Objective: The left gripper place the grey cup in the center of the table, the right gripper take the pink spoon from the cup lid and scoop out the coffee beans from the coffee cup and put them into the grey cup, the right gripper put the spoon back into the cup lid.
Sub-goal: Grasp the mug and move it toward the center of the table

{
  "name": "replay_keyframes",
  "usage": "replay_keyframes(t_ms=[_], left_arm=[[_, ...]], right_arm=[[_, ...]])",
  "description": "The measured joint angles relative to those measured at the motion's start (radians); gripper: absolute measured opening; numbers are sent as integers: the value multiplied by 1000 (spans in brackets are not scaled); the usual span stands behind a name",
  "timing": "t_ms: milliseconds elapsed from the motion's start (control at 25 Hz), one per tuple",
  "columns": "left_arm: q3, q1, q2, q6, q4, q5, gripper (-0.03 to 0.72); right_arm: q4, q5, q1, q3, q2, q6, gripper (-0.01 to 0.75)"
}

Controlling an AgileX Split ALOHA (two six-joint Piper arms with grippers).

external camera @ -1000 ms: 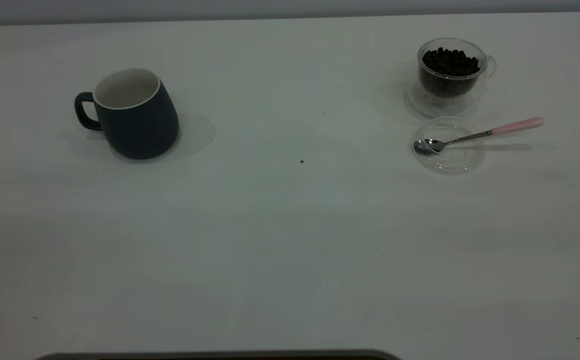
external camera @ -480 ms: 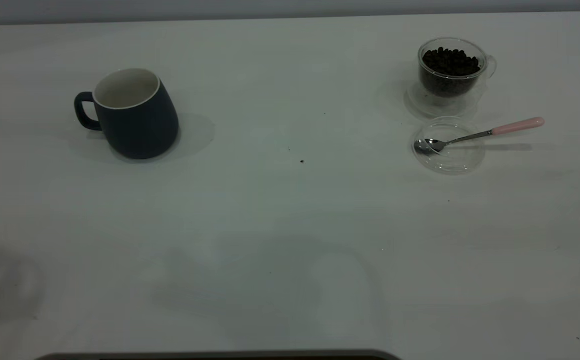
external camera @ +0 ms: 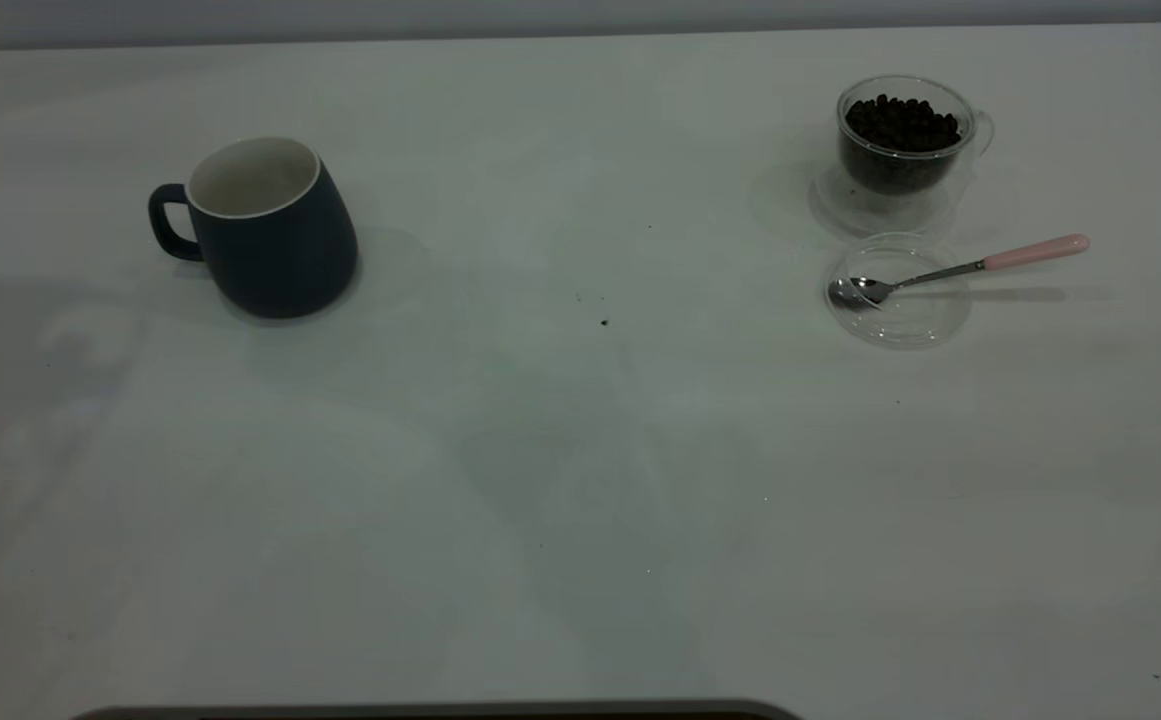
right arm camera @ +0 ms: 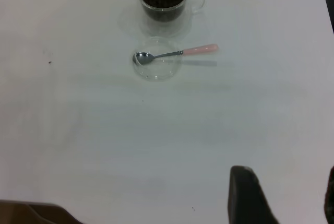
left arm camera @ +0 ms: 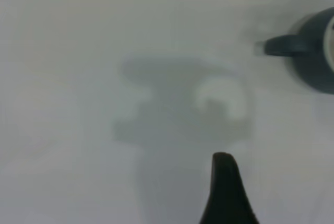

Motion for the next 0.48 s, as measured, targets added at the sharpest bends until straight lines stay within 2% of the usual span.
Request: replay_keyframes(t_ms=[200, 480], left_arm=[[-152, 0, 201, 283, -1, -4, 567], [-379, 0, 507, 514, -44, 67, 567]], right_arm=[[0, 0, 0, 0, 0, 0, 394], [0, 0, 0, 0, 0, 0, 394]])
